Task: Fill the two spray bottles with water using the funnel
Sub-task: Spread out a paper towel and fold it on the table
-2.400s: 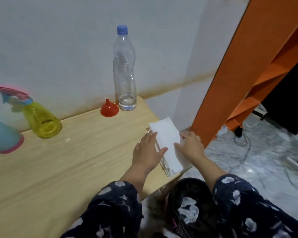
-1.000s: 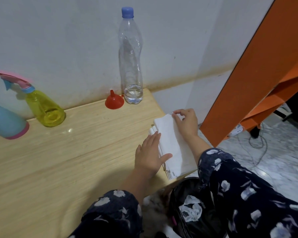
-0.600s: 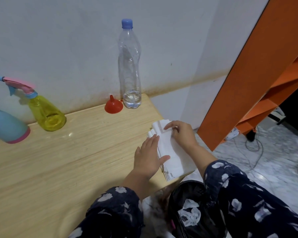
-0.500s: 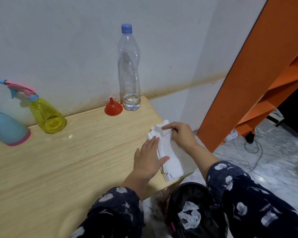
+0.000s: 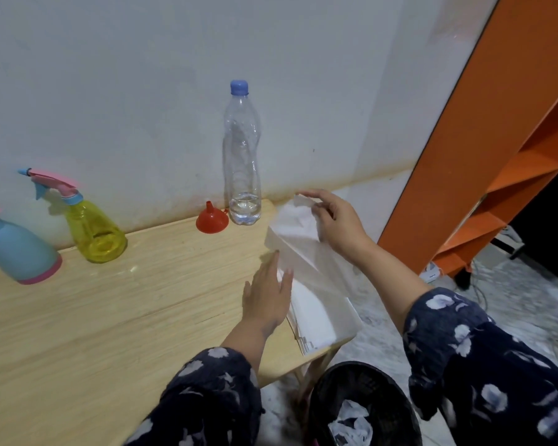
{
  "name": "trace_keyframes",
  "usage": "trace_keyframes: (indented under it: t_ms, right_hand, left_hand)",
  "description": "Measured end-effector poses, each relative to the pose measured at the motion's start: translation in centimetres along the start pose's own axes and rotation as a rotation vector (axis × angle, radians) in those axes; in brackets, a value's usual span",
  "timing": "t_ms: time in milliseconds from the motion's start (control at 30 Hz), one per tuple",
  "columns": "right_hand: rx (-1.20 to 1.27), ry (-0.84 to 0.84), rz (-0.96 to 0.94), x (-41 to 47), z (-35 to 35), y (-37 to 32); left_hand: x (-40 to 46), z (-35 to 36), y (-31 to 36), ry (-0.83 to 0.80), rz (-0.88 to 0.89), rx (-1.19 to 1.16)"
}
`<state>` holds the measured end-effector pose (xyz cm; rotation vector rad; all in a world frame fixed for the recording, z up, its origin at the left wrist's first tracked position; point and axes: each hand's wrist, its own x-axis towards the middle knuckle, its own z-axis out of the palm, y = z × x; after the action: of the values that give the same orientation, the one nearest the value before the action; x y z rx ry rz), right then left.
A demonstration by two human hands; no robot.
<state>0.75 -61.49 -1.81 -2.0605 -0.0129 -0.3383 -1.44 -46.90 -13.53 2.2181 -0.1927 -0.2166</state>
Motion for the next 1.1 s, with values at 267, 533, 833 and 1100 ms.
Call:
trace_keyframes:
  t_ms: [267, 533, 833, 1100]
  right_hand:
    - [0.213, 0.030, -0.031, 2.3, 0.2, -7.1]
    - [0.409, -0.082, 0.064, 4.4, 4.4, -11.9]
    - [0.132, -0.557, 0.127, 2.9, 11.6, -11.7]
    - [-0.013, -0.881, 0.192, 0.8, 20.5, -13.0]
  left_hand:
    - [2.5, -7.9, 5.8, 0.175, -0.106, -0.960]
    - [0.6, -11.7, 5.4, 0.216, -0.171, -1.216]
    - [-4.7, -19.6, -2.2, 0.782, -0.140, -0.387]
    - [-9.5, -26.3, -11.5, 0.610, -0.293, 0.075]
